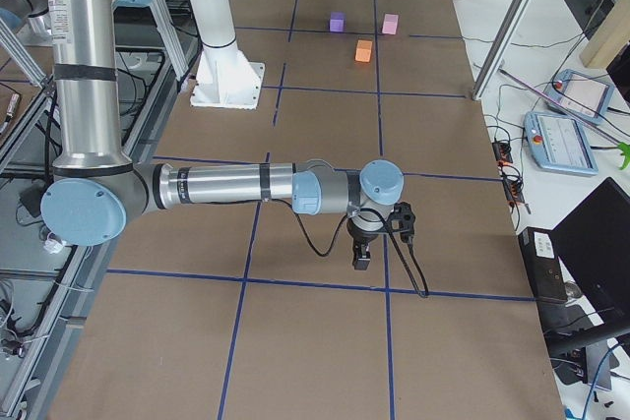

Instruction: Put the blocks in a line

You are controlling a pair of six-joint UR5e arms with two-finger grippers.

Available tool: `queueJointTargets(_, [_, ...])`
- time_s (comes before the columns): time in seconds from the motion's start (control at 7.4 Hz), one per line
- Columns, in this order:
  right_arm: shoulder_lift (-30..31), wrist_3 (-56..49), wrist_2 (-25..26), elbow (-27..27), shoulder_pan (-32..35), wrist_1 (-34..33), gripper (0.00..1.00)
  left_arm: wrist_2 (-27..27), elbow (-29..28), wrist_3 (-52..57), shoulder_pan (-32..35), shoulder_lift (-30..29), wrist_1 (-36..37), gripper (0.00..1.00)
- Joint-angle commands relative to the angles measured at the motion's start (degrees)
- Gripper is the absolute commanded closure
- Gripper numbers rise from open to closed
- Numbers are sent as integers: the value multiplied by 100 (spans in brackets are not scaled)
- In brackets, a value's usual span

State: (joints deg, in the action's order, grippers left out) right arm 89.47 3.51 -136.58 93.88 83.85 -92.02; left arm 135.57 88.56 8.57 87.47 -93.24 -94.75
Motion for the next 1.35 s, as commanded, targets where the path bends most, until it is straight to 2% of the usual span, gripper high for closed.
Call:
queueJointTargets(0.0, [0,0,0,8,0,0,0,319,431,-631,-464,-159,-647,0])
queueJointTargets(0.14, [0,0,0,-1,0,0,0,277,695,-1707,-850,-221,-754,0])
queueJointTargets(0.27, [0,0,0,-1,0,0,0,181,1072,-2797,-1550,-421,-816,0])
queueJointTargets(0.41, [0,0,0,-1,0,0,0,-98,1093,-3904,-2088,-972,-817,0])
queueJointTargets(0.54, [0,0,0,-1,0,0,0,-475,998,-4890,-2755,-1543,-817,0])
queueJointTargets(0.81, [0,0,0,8,0,0,0,-960,743,-5985,-3672,-2336,-817,0])
queueJointTargets(1.08, [0,0,0,8,0,0,0,-1557,322,-6821,-4333,-2777,-956,0])
queueJointTargets(1.22, [0,0,0,8,0,0,0,-1595,224,-7164,-4430,-2779,-1036,0])
